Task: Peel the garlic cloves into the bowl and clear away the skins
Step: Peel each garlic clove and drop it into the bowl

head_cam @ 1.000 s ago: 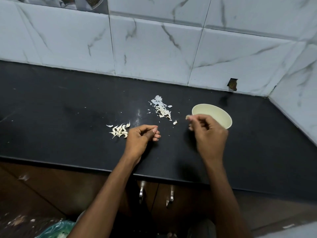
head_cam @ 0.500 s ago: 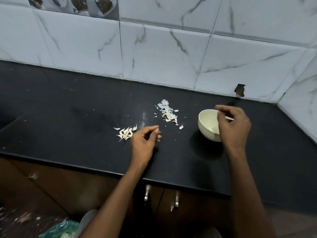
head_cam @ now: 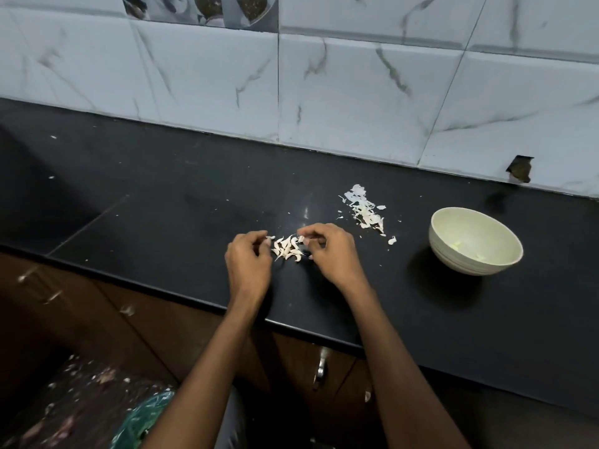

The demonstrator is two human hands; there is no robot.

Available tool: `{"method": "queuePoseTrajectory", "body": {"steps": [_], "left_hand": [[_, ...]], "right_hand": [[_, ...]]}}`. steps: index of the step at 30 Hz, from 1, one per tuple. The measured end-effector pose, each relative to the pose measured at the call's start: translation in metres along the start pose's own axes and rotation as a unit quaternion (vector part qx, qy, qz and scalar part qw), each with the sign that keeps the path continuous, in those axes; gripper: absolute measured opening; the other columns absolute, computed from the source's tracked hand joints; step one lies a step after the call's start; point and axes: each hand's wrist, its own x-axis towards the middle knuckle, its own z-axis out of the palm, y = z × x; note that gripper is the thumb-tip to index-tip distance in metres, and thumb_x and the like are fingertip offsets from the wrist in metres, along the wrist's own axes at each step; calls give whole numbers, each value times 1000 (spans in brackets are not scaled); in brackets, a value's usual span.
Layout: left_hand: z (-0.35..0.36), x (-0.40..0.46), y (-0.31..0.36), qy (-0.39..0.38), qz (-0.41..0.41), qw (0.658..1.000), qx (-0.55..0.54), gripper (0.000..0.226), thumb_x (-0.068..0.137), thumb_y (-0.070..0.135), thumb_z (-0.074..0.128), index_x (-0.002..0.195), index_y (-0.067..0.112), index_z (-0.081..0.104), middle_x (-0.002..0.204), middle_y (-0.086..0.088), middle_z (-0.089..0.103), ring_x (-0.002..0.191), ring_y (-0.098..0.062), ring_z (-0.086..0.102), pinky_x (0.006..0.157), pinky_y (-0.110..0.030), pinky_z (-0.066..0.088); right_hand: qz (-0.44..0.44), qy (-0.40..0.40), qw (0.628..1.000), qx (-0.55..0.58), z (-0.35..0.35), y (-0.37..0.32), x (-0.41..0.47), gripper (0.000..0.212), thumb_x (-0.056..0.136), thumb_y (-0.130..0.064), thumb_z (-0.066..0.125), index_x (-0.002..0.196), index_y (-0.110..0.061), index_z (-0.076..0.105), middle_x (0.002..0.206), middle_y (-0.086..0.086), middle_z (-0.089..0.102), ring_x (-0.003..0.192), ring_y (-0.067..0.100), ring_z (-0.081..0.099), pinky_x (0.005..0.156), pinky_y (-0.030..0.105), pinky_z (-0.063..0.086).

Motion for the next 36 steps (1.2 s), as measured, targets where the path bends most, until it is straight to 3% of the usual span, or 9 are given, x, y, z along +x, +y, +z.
{"method": "queuePoseTrajectory", "body": {"steps": [5,9,12,15,18,22,26,31,36], "left_hand": [[1,3,-4,-26,2,1000,1,16,94,13,72,107,16,80,101,1,73,100,-24,66,93,-42,54],[1,3,-6,-51,5,999,10,22,92,7,68,107,19,80,99,7,71,101,-24,65,91,-42,55],[1,2,-6,-56,-1,998,13,23,91,7,66,106,20,80,98,7,72,100,-23,65,90,-42,55],[1,2,-6,-62,-2,998,12,23,91,9,66,104,22,80,97,7,72,99,-23,65,89,-43,56],[0,2,-5,-63,0,998,10,23,91,10,65,103,22,80,97,7,73,99,-24,66,90,-45,56],[0,1,-5,-58,3,998,5,22,92,10,66,104,21,80,97,7,72,100,-24,66,90,-45,55],[-1,2,-7,-38,4,999,-15,23,92,8,67,106,20,80,99,4,73,100,-22,66,92,-44,55],[-8,-8,6,-8,69,993,-99,25,97,12,71,117,25,78,98,11,69,90,-15,65,81,-29,54],[20,-32,40,-134,64,964,-222,22,93,13,77,115,12,78,102,2,77,95,-13,73,83,-26,57]], "right_hand": [[-23,-39,998,-45,12,-6,22,20,93,-19,77,113,-20,79,103,1,63,84,12,66,89,24,52],[7,-130,981,-144,16,-5,36,32,92,-25,78,124,-19,75,119,7,60,103,20,65,101,31,50],[13,-133,980,-146,12,-4,41,22,90,-24,82,111,-17,80,104,1,67,88,11,62,89,25,50],[34,-120,986,-112,11,-6,41,3,87,-22,84,88,-20,81,85,-3,76,68,2,62,75,22,53],[51,-119,986,-101,11,-8,39,11,86,-24,85,80,-25,77,77,-6,74,60,-1,60,66,17,47],[57,-93,994,-24,7,-10,30,14,81,-19,90,83,-18,77,69,-8,70,55,-6,60,61,9,45],[33,-23,998,49,4,-8,20,13,80,-17,90,87,-14,80,86,-1,76,66,-2,66,67,12,50],[43,-13,979,198,-17,0,6,10,88,-17,83,95,-11,79,81,3,78,72,9,70,66,21,53],[24,-21,974,225,-54,19,-17,9,95,-7,73,102,-2,76,89,14,79,75,13,71,67,23,54]]}}
